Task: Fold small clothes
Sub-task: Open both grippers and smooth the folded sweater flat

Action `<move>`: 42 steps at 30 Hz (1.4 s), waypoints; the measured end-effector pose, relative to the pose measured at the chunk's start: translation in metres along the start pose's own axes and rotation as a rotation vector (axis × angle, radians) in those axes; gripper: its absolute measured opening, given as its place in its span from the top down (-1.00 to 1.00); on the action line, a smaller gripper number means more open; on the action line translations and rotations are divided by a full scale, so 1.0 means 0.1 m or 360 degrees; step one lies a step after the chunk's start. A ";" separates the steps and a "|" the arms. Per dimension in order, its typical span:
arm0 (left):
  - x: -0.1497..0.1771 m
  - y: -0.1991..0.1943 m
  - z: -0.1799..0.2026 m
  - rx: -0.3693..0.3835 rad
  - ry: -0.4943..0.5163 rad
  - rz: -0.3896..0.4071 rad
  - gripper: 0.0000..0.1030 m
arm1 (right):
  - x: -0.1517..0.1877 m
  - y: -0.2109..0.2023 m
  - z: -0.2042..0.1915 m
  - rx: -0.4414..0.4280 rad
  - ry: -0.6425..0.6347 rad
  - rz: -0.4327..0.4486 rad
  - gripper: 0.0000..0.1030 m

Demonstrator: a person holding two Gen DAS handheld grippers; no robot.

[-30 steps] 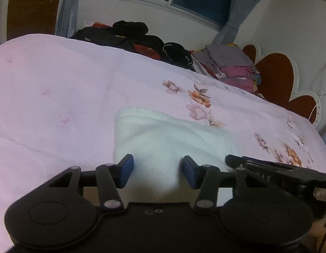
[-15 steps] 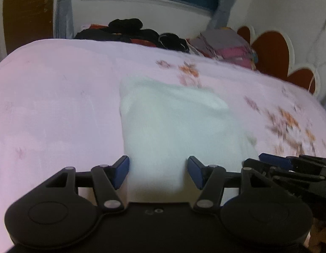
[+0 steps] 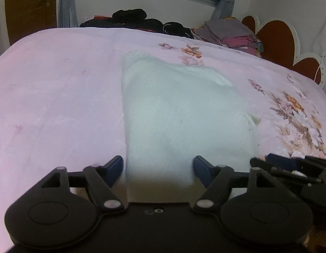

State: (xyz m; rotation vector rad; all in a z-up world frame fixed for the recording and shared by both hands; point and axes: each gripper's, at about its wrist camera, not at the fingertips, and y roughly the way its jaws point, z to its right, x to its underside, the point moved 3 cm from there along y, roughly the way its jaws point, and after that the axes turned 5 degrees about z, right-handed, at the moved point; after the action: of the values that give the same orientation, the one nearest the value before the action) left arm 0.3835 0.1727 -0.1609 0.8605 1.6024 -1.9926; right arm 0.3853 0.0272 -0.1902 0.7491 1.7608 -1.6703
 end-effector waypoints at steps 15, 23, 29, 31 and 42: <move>0.14 -0.17 0.03 -0.0129 -0.0037 -0.0089 -0.99 | 0.11 -0.14 0.01 -0.0058 0.0012 -0.0003 0.38; 0.19 -0.28 0.06 -0.0044 -0.0007 -0.0022 -0.38 | 0.09 -0.24 0.00 -0.0084 -0.0027 -0.0035 0.38; -0.25 -0.35 0.04 -0.0048 -0.0038 0.0182 -0.39 | -0.33 -0.33 0.11 -0.0124 0.0105 0.0146 0.38; -0.38 -0.21 0.01 -0.0036 -0.0045 0.0189 0.06 | -0.48 -0.24 0.08 -0.0129 0.0097 0.0179 0.39; -0.44 0.19 0.03 -0.0038 0.0075 0.0180 0.15 | -0.51 0.43 -0.10 -0.0056 -0.0049 0.0112 0.50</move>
State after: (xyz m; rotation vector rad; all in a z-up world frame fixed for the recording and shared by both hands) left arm 0.4271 0.1634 -0.1426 0.9739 1.5638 -1.8848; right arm 0.4513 0.0398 -0.1807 0.7568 1.7182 -1.5925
